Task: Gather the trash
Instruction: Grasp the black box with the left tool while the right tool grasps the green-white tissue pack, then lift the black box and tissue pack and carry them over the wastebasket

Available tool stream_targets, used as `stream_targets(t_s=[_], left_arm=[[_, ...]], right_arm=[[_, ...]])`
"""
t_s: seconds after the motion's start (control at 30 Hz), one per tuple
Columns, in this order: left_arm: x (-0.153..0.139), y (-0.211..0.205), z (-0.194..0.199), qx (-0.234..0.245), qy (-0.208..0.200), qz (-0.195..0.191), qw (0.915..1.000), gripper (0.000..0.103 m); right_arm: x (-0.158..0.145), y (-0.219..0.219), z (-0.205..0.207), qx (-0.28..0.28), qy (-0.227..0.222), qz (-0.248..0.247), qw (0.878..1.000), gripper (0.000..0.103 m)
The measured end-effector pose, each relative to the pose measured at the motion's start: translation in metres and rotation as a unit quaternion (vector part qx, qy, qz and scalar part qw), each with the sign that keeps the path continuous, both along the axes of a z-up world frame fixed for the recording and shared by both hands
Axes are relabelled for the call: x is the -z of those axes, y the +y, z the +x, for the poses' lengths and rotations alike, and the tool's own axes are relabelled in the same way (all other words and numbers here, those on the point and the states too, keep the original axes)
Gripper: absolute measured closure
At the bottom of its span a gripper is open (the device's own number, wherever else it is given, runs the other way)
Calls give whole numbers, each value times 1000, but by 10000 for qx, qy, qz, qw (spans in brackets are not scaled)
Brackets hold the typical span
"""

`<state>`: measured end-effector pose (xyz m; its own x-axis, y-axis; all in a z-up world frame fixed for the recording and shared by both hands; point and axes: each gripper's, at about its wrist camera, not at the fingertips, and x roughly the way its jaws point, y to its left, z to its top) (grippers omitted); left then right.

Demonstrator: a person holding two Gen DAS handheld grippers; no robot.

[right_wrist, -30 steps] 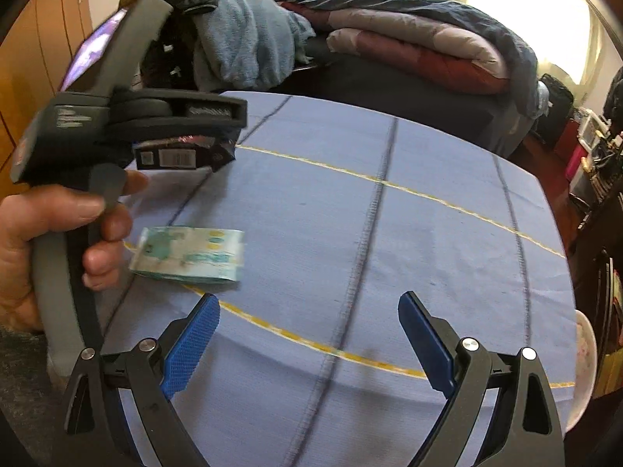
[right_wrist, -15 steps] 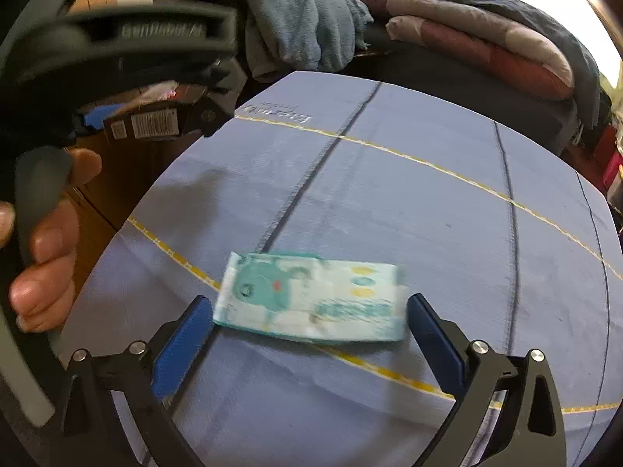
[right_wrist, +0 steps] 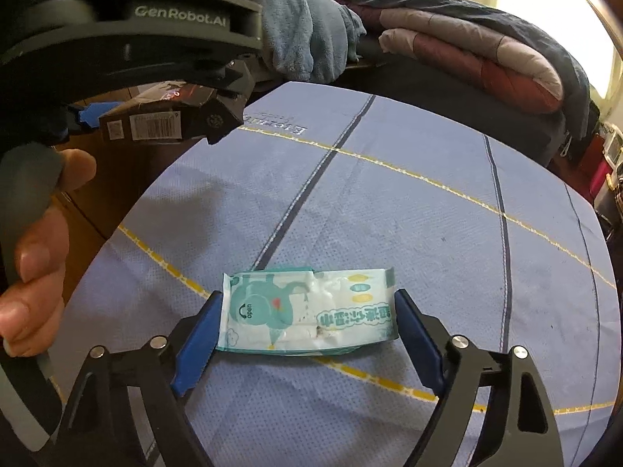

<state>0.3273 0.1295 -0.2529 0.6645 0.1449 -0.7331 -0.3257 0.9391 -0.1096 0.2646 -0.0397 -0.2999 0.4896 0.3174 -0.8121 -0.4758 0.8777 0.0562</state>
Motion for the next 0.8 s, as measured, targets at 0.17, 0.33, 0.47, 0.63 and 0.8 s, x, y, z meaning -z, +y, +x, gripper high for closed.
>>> stream_targets(t_s=[0.17, 0.33, 0.47, 0.63, 0.8], left_arm=[[-5, -16, 0, 103, -18, 48, 9999, 13], [-13, -41, 1, 275, -50, 117, 9995, 13], [-17, -67, 2, 486, -66, 157, 9987, 13], [-24, -113, 6, 860, -98, 217, 9960, 13], [-30, -158, 9, 1239, -139, 272, 9918, 13]], right_arm=[[-6, -18, -4, 66, 23, 103, 9999, 19], [-16, -49, -20, 190, -20, 214, 9996, 19], [-22, -79, -26, 365, -33, 304, 9989, 19], [-28, -118, -29, 655, -88, 402, 9970, 19], [-32, -162, -29, 999, -138, 497, 9937, 19]])
